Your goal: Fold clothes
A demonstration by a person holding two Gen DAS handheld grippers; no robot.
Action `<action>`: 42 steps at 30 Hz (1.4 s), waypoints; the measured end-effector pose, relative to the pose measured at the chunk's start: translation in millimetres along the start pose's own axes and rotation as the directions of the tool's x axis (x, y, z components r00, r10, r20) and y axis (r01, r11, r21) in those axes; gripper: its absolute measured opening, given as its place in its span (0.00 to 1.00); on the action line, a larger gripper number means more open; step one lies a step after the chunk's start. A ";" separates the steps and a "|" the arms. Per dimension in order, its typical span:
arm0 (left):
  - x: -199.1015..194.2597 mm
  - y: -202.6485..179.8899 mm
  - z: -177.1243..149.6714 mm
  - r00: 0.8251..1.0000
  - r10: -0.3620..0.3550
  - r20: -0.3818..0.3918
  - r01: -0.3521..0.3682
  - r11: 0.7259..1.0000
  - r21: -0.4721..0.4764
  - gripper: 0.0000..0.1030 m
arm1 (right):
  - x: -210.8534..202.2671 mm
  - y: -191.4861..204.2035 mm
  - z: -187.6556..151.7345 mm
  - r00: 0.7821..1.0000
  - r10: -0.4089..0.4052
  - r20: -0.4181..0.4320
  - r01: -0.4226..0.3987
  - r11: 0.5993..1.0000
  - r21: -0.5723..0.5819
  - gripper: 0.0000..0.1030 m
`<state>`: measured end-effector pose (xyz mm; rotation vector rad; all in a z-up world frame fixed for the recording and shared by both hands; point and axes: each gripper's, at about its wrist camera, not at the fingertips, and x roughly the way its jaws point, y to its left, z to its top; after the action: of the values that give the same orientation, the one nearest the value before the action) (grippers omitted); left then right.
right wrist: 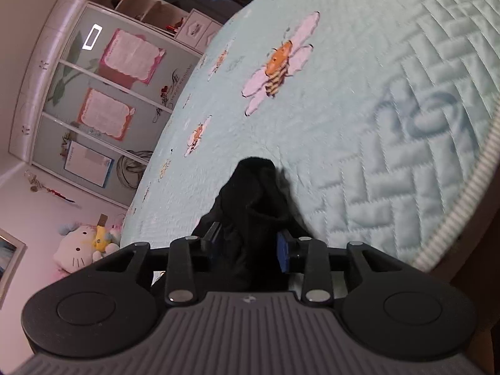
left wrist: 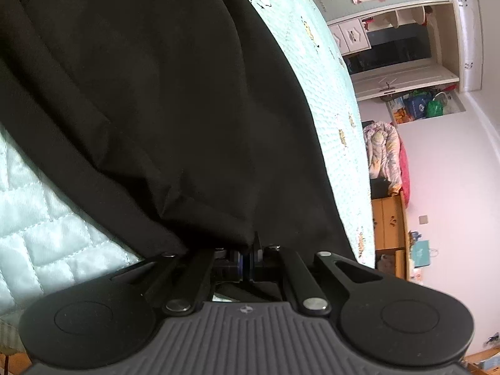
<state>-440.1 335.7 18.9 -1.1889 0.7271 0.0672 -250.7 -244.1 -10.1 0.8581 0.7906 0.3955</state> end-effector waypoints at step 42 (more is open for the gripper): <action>-0.8 15.0 8.3 0.998 0.032 0.049 -0.031 1.000 -0.003 0.04 | 7.3 10.0 50.3 0.999 -0.029 0.013 0.030 0.997 -0.077 0.46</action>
<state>-443.0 349.0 8.5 -1.1747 0.7027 0.1233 -208.0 -259.8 14.7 0.7751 0.7717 0.3918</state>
